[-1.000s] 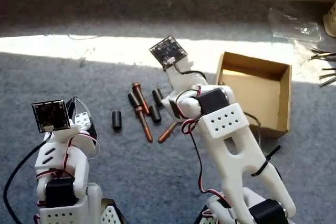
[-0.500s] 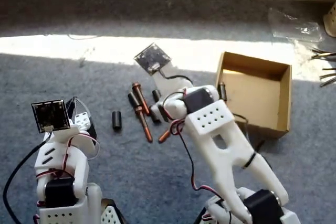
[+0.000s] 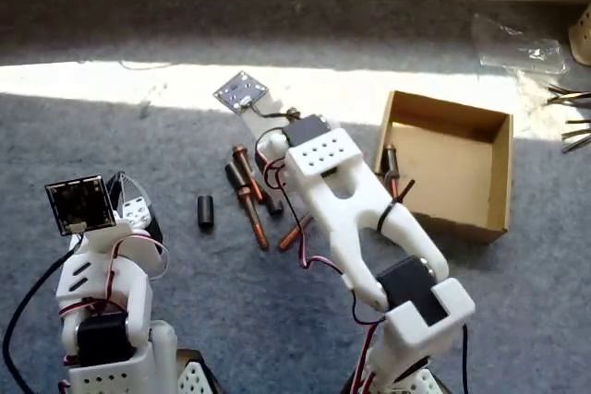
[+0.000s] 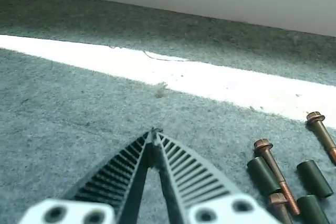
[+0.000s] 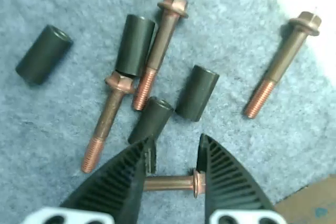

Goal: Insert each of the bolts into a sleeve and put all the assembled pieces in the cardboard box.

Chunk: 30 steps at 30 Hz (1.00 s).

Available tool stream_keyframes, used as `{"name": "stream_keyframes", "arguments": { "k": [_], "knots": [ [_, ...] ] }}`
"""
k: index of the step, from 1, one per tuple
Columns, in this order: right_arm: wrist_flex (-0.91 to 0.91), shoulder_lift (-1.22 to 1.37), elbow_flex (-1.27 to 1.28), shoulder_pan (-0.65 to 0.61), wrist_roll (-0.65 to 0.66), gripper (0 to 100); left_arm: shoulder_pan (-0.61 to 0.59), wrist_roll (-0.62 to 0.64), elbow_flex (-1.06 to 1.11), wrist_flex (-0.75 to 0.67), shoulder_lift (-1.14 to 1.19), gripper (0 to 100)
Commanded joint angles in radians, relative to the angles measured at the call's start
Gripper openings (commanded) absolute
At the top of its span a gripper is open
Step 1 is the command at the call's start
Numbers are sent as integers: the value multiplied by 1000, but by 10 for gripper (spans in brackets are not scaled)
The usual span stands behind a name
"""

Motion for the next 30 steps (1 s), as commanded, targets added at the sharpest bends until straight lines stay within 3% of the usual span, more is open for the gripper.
{"name": "stream_keyframes", "arguments": {
  "k": [1,14,30],
  "knots": [
    [38,59,-157,13,11,124,-16,-2,-16,-21,5,5],
    [151,315,-483,15,9,171,-16,-3,-10,-21,5,5],
    [143,449,-512,76,9,171,-16,-3,-8,-21,5,5]
  ]
}}
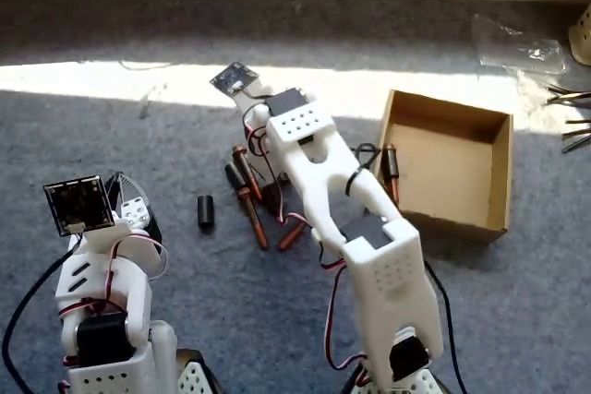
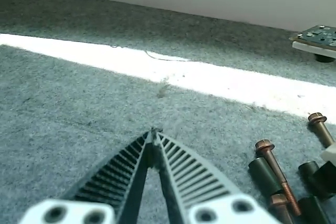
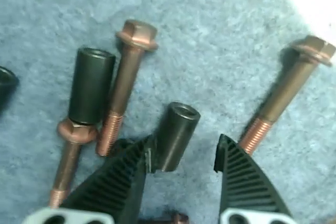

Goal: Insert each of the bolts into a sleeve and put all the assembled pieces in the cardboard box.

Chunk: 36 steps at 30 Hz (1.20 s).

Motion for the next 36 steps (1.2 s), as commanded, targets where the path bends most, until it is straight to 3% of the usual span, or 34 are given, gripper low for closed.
{"name": "stream_keyframes", "arguments": {
  "k": [1,25,36],
  "knots": [
    [-1,4,-47,35,8,171,-8,-3,-8,-21,5,5],
    [-27,65,-122,18,12,170,-5,-3,-8,-21,5,5],
    [-28,67,-122,16,15,121,-4,-3,-8,-21,5,5]
  ]
}}
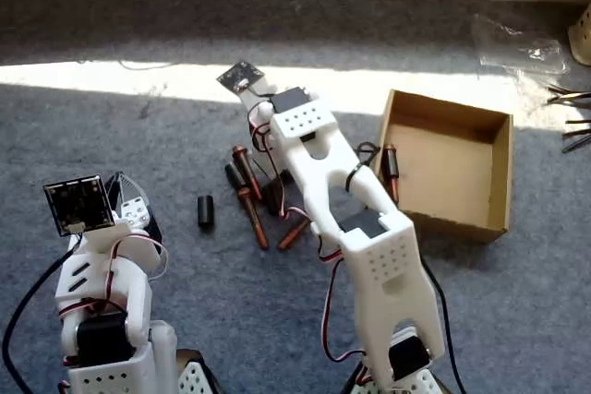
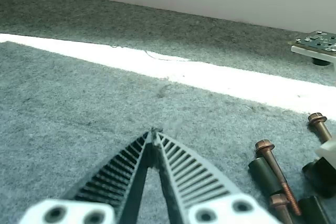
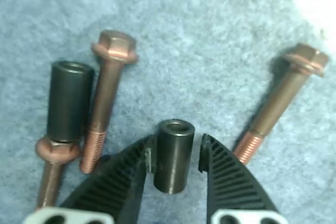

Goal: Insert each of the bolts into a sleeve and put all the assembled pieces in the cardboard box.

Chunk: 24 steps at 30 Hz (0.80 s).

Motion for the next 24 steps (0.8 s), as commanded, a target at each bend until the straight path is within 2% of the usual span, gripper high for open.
{"name": "stream_keyframes", "arguments": {
  "k": [1,4,24],
  "knots": [
    [-13,-10,-45,2,21,121,-4,-3,-8,-21,5,5],
    [8,-10,-45,-4,64,121,-4,-3,-7,-21,5,5],
    [62,79,-54,-25,68,115,-4,-5,-7,-21,5,5]
  ]
}}
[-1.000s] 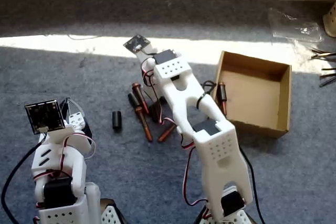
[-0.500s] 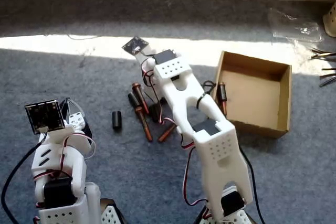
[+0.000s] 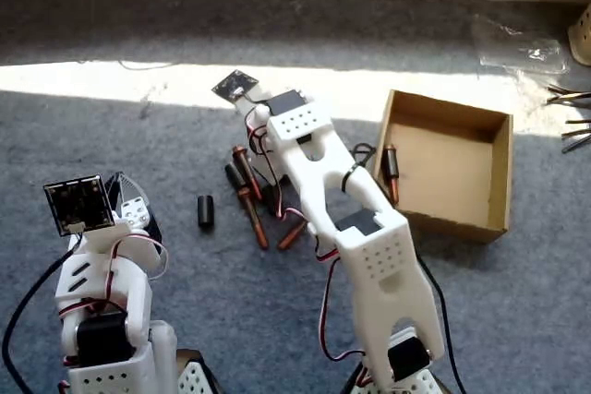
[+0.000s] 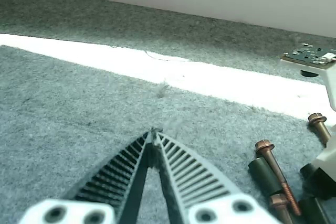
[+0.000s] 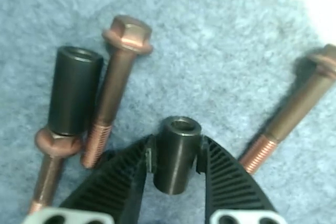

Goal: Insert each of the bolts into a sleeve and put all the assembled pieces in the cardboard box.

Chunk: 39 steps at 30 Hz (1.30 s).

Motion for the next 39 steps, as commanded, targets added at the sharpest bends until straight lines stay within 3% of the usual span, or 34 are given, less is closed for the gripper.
{"name": "stream_keyframes", "arguments": {
  "k": [1,9,24,29,34,39],
  "knots": [
    [38,8,-22,-15,14,115,-4,-5,-7,-21,5,5],
    [127,8,-160,-13,8,2,-2,-5,-7,-21,5,5],
    [455,8,-668,-16,6,5,-2,-5,-7,-21,5,5],
    [456,-25,-837,-4,-75,5,-2,-3,-7,-21,5,5],
    [456,-128,-846,-16,-95,5,-1,0,-8,-17,5,5],
    [456,-252,-846,-21,-95,5,85,-3,-10,-14,5,5]
  ]
}}
